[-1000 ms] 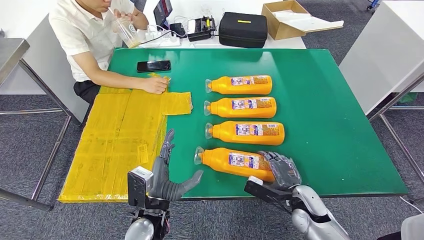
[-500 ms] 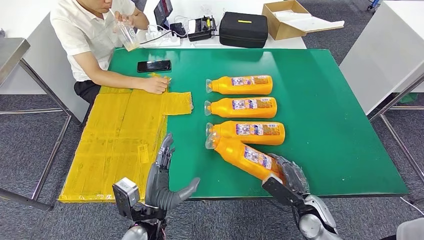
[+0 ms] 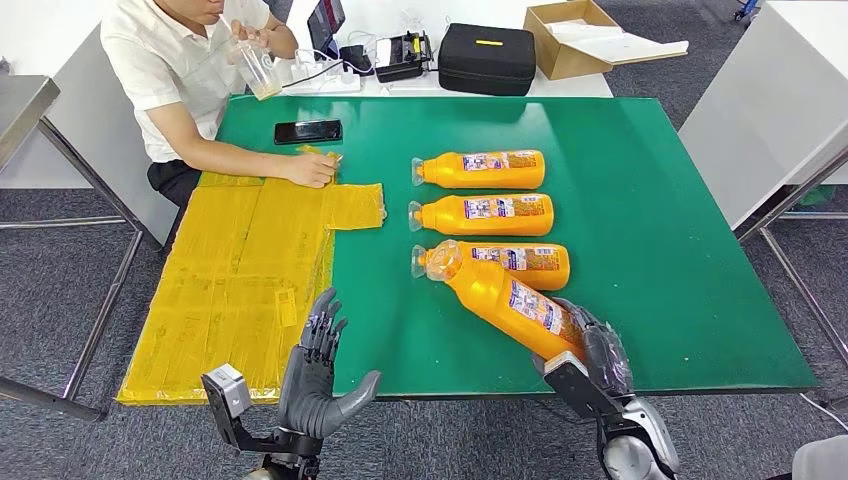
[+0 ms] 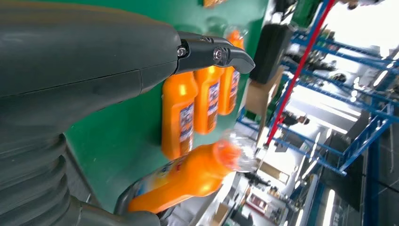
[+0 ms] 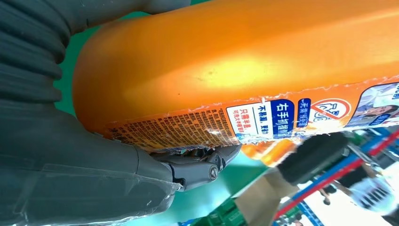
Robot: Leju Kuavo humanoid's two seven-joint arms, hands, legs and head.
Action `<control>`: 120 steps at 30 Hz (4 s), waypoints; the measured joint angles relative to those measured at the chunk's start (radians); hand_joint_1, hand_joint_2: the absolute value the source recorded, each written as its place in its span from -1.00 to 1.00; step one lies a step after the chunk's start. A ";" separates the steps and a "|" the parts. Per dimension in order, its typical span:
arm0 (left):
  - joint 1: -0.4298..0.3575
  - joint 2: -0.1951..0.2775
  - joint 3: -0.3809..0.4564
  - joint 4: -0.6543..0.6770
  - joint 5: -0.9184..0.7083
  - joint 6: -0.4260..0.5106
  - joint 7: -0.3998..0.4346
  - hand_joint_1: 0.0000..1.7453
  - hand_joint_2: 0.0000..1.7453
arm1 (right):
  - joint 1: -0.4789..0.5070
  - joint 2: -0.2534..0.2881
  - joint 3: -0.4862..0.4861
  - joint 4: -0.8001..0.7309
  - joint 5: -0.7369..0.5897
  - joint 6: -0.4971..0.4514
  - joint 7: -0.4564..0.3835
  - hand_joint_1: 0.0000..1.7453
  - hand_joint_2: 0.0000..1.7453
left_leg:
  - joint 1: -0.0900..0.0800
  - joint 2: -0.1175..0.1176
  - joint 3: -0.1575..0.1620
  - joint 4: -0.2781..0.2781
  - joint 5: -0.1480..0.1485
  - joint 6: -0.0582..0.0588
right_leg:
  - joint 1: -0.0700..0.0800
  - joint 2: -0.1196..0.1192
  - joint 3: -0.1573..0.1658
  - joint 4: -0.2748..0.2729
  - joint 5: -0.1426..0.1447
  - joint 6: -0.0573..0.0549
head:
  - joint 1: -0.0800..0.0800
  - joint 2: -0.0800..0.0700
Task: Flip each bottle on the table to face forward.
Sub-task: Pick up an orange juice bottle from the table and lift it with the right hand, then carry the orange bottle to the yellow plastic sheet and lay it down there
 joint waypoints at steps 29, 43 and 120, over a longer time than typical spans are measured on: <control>-0.166 -0.065 0.011 0.216 0.059 -0.204 -0.003 -1.00 1.00 | -0.129 0.110 0.159 0.034 -0.007 0.130 -0.146 1.00 1.00 | 0.000 0.000 0.000 0.000 0.001 0.000 | 0.000 0.000 0.000 0.000 0.000 0.000 | 0.000 0.000; -0.221 -0.093 0.012 0.249 0.123 -0.309 -0.018 -1.00 1.00 | -0.204 0.139 0.248 0.117 -0.045 0.164 -0.171 1.00 1.00 | 0.000 0.000 0.000 0.000 0.001 0.000 | 0.000 0.000 0.000 0.000 0.000 0.000 | 0.000 0.000; -0.349 -0.026 0.117 0.259 -0.952 0.440 0.030 1.00 1.00 | -0.190 0.177 -0.021 0.006 0.193 -0.404 -0.159 -1.00 1.00 | 0.001 0.000 0.000 0.001 0.002 0.001 | 0.000 0.000 0.000 0.000 0.000 0.000 | 0.000 0.000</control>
